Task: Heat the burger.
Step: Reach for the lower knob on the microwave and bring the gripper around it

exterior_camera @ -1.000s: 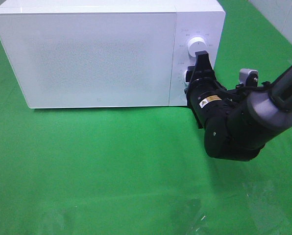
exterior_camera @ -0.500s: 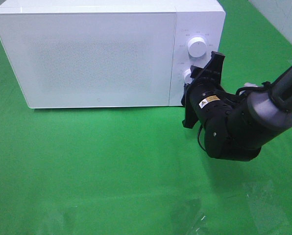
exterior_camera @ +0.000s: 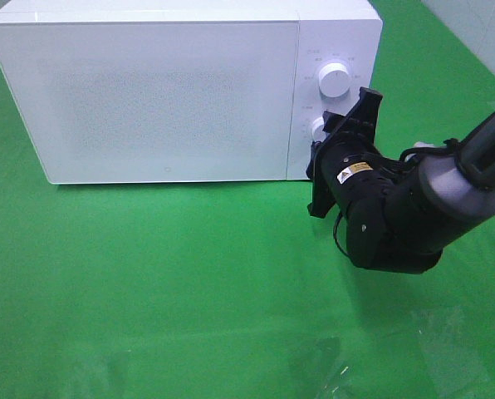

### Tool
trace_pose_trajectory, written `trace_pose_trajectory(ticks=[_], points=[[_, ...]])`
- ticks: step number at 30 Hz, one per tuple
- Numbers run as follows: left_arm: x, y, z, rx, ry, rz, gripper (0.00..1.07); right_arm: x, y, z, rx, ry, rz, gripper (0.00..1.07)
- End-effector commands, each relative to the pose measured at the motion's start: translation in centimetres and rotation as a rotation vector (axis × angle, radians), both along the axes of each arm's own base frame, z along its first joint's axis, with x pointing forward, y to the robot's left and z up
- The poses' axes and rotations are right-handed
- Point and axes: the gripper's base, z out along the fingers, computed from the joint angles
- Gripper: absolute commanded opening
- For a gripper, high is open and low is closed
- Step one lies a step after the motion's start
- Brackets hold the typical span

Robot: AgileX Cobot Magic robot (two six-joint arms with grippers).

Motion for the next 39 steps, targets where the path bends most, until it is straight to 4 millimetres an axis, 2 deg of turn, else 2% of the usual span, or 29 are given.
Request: trace_pose_trajectory(ticks=[1,9,13,16,17,19,20,21,22,28,30,34,39], points=[[-0.2,0.0,-0.1,-0.004,-0.02,0.004,1.0,0.3,2.3,3.6,-0.005,-0.286,0.141,0.0],[-0.2,0.0,-0.1,-0.004,-0.02,0.004,1.0,0.5,1.5,3.4,-0.031,-0.269,0.044,0.03],[-0.2,0.0,-0.1,-0.004,-0.02,0.004,1.0,0.5,1.0,3.3,-0.055,-0.255,-0.008,0.15],[-0.2,0.0,-0.1,-0.004,-0.02,0.004,1.0,0.6,0.9,3.3,-0.053,-0.253,-0.017,0.17],[-0.2,0.0,-0.1,-0.004,-0.02,0.004,1.0,0.6,0.7,3.2,-0.053,-0.245,-0.045,0.25],[-0.2,0.0,-0.1,-0.004,-0.02,0.004,1.0,0.6,0.6,3.2,-0.053,-0.242,-0.055,0.29],[-0.2,0.0,-0.1,-0.004,-0.02,0.004,1.0,0.6,0.4,3.2,-0.061,-0.238,-0.073,0.35],[-0.2,0.0,-0.1,-0.004,-0.02,0.004,1.0,0.6,0.4,3.2,-0.061,-0.238,-0.073,0.35],[-0.2,0.0,-0.1,-0.004,-0.02,0.004,1.0,0.6,0.3,3.2,-0.082,-0.236,-0.086,0.41],[-0.2,0.0,-0.1,-0.004,-0.02,0.004,1.0,0.6,0.2,3.1,-0.116,-0.226,-0.097,0.53],[-0.2,0.0,-0.1,-0.004,-0.02,0.004,1.0,0.5,0.3,3.1,-0.139,-0.224,-0.093,0.61],[-0.2,0.0,-0.1,-0.004,-0.02,0.004,1.0,0.0,0.0,2.5,-0.16,-0.204,-0.08,0.66],[-0.2,0.0,-0.1,-0.004,-0.02,0.004,1.0,-1.2,-0.1,1.8,-0.205,-0.131,0.019,0.67]])
